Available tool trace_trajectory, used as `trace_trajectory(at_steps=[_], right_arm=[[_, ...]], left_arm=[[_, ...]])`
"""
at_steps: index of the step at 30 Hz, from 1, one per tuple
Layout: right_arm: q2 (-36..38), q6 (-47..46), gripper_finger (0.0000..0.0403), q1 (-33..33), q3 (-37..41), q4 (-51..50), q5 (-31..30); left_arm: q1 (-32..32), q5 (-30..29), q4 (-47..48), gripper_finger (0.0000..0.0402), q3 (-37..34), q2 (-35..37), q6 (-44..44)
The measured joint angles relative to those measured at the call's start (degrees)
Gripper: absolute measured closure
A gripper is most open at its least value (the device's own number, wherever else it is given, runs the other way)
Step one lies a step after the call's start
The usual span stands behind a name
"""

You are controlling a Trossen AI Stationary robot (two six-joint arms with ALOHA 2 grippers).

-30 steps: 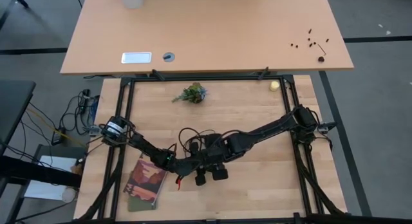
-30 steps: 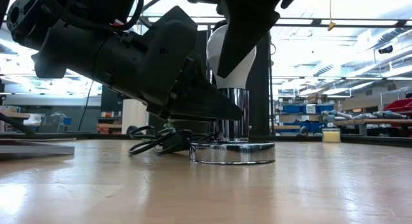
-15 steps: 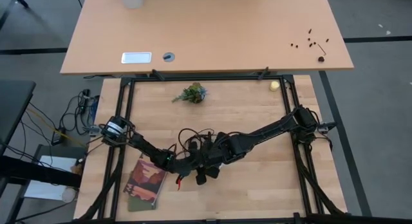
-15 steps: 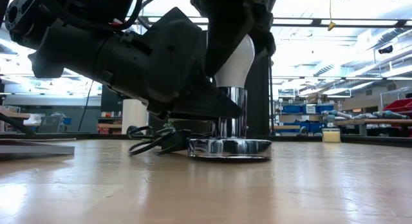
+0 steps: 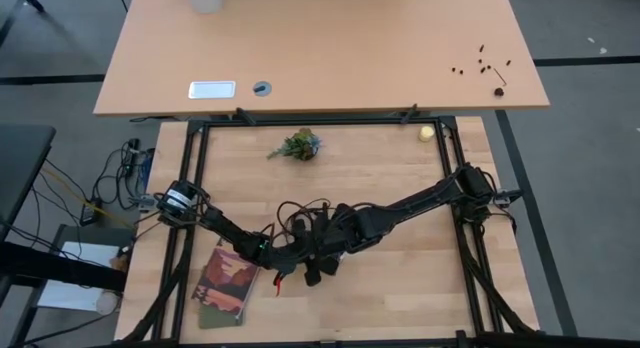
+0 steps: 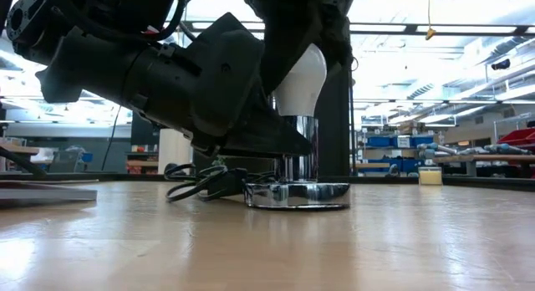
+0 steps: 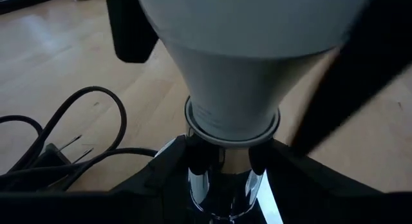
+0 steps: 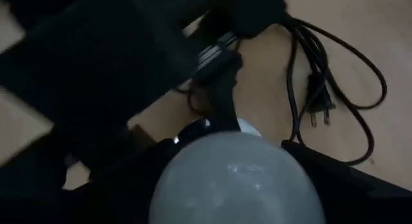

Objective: Screw lightbulb
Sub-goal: Insert the white lightbulb into the lamp socket

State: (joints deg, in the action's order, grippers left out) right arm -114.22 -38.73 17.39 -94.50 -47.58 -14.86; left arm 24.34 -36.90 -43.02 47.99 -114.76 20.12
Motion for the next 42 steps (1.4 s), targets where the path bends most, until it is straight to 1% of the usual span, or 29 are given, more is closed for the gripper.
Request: trace_trajectory(at_steps=[6,10,13,19,25,31,34,39,42], right_arm=[[0.16,11.6,0.0071,-0.3,0.0,1.37,5.45],[0.22,23.01,0.0054,-0.26,0.0,1.17,6.61],[0.22,33.28,0.0051,0.26,0.0,0.62,6.61],[0.22,48.97,0.005,0.4,0.0,0.43,6.61],[0.24,58.74,0.005,0.91,0.0,0.71,6.61],[0.27,65.46,0.0056,1.18,-0.02,0.84,6.59],[0.29,66.81,0.0057,1.18,-0.02,0.84,6.61],[0.31,64.08,0.0058,1.18,-0.02,0.86,6.61],[0.31,59.11,0.0058,1.18,-0.07,0.88,6.61]], left_arm=[[0.04,0.14,-0.05,0.0213,0.0,0.0,-0.04],[0.04,0.32,-0.1,0.0213,0.0,-0.01,-0.19],[0.03,0.87,-0.14,0.0213,0.0,0.0,-0.39],[0.0,1.5,-0.27,0.0213,0.0,0.0,-0.59],[0.02,1.87,-0.29,0.0213,0.0,0.0,-0.74],[0.02,2.34,-0.29,0.0213,0.0,0.0,-0.83],[0.0,2.48,-0.29,0.0213,0.0,0.0,-0.8],[0.0,2.55,-0.29,0.0213,0.01,0.0,-0.8],[0.0,2.62,-0.31,0.0213,0.02,0.0,-0.8]])
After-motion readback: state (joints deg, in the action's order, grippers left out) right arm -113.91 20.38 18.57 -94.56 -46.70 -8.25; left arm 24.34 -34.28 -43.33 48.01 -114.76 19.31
